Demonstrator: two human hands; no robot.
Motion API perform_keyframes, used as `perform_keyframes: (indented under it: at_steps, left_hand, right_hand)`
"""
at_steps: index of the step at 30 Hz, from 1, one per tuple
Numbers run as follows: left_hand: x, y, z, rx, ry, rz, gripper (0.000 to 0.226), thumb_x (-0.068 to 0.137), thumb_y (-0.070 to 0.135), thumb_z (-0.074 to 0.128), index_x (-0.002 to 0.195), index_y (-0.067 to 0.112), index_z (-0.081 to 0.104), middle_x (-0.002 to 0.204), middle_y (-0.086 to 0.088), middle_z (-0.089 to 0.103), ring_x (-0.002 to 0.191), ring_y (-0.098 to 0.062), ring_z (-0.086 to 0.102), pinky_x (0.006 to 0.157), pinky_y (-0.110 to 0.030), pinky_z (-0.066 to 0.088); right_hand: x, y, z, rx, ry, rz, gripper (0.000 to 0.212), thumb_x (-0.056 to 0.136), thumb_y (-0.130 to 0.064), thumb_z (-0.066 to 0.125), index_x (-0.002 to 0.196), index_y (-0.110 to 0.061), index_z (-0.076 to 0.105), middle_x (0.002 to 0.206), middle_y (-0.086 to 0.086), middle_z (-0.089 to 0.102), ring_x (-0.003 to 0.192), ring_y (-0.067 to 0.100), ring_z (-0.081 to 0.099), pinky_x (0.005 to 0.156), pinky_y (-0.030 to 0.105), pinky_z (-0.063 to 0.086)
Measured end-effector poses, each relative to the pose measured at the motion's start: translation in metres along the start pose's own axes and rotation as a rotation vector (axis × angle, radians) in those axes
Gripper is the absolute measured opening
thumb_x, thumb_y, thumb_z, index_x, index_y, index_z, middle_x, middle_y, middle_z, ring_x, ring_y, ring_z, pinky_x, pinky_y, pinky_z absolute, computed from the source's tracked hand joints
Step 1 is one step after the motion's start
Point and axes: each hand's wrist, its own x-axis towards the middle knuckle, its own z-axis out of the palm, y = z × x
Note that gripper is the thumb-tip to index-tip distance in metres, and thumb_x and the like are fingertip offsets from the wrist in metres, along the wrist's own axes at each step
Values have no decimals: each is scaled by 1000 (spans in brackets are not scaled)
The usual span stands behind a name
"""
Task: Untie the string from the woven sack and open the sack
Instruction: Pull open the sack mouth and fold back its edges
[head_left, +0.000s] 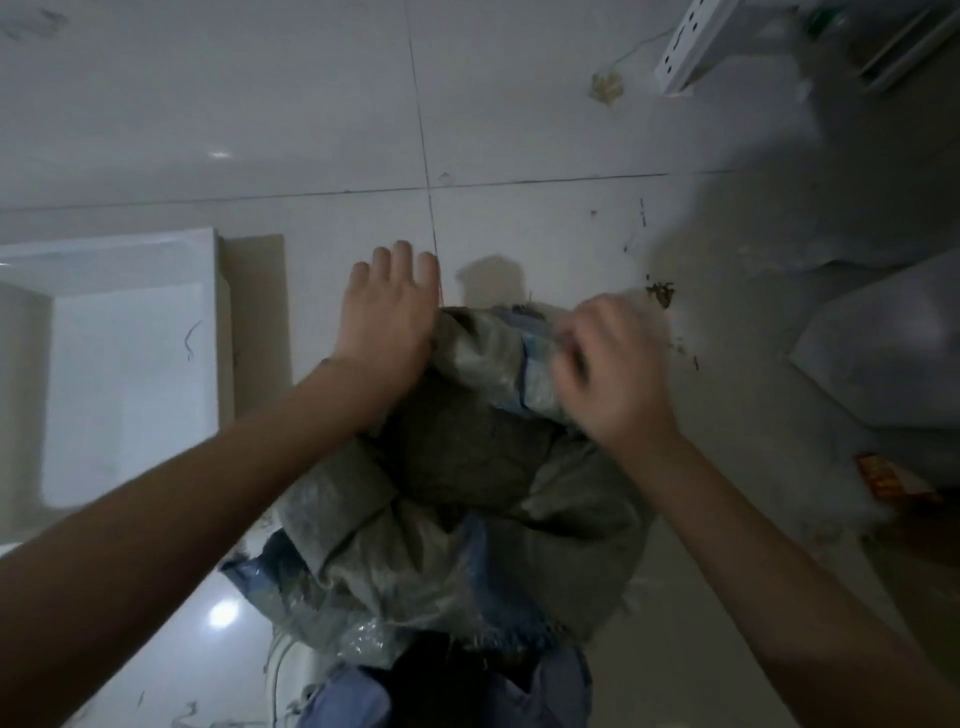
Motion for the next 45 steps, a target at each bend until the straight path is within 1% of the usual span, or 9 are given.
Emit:
perform_keyframes:
  at_steps: [3, 6, 10, 15, 23, 27, 35, 42, 45]
  left_hand:
    - [-49, 26, 1, -5, 282, 315, 15, 74, 12, 52, 85, 8, 43, 77, -13, 61, 67, -29, 58, 60, -35, 41]
    - [-93, 37, 31, -61, 99, 418, 21, 71, 23, 56, 85, 9, 47, 72, -10, 62, 64, -27, 55, 62, -35, 33]
    - [-125, 32, 56, 19, -466, 295, 96, 72, 63, 58, 144, 6, 31, 137, -25, 46, 132, -41, 38, 109, -53, 32]
    - [-107, 13, 54, 223, -605, 513, 86, 90, 48, 44, 152, 18, -7, 159, -22, -10, 146, -40, -16, 114, -55, -16]
    - [-49, -52, 45, 421, -670, 457, 59, 100, 15, 37, 152, 22, 11, 161, -11, -9, 149, -32, -9, 117, -45, 26]
    - [-13, -100, 62, 447, -633, 618, 50, 97, 52, 26, 144, 53, 10, 161, -6, -4, 150, -28, 5, 120, -44, 16]
    - [15, -31, -1, -2, -386, 255, 34, 97, 28, 37, 123, 12, 53, 114, -12, 65, 104, -29, 62, 89, -40, 52]
    - [-40, 27, 37, -50, -708, 168, 55, 98, 43, 29, 140, 7, 32, 145, -19, 41, 133, -34, 39, 112, -47, 23]
    - [-51, 14, 46, 69, -774, 273, 74, 90, 60, 33, 151, 20, 17, 155, -15, 24, 144, -34, 21, 117, -57, 2]
  right_hand:
    - [-13, -36, 8, 177, -309, -535, 12, 72, -9, 57, 65, -8, 67, 63, 12, 64, 57, 27, 60, 52, 29, 49]
    - [-20, -35, 32, 39, -745, -727, 15, 66, -15, 72, 78, -8, 70, 78, 11, 70, 78, 29, 66, 77, 38, 56]
    - [0, -23, 40, -503, -1091, -701, 77, 74, -45, 65, 141, -17, 38, 153, 13, 29, 146, 31, 14, 114, 61, 6]
    - [46, 5, 35, -736, -1116, -446, 115, 67, -72, 59, 152, -23, -1, 160, 14, -5, 146, 37, -3, 113, 63, 2]
    - [61, 53, 19, -829, -1210, -133, 103, 84, -47, 60, 148, -30, -19, 159, 11, -17, 147, 35, -7, 113, 61, 2]
    - [49, 63, 8, -829, -1266, 21, 85, 94, -38, 44, 147, -27, -22, 159, 11, -16, 147, 35, -4, 115, 58, 6]
    - [41, -3, 22, -113, -1073, -197, 44, 90, -49, 44, 124, -21, 53, 124, 4, 57, 113, 23, 54, 100, 38, 40]
    - [10, -30, 47, 42, -1301, -292, 35, 89, -45, 49, 105, -18, 64, 107, 6, 61, 97, 21, 57, 86, 37, 49]
    - [8, -12, 53, -46, -1217, -290, 50, 89, -50, 47, 131, -23, 50, 137, 6, 48, 130, 25, 41, 106, 47, 34]
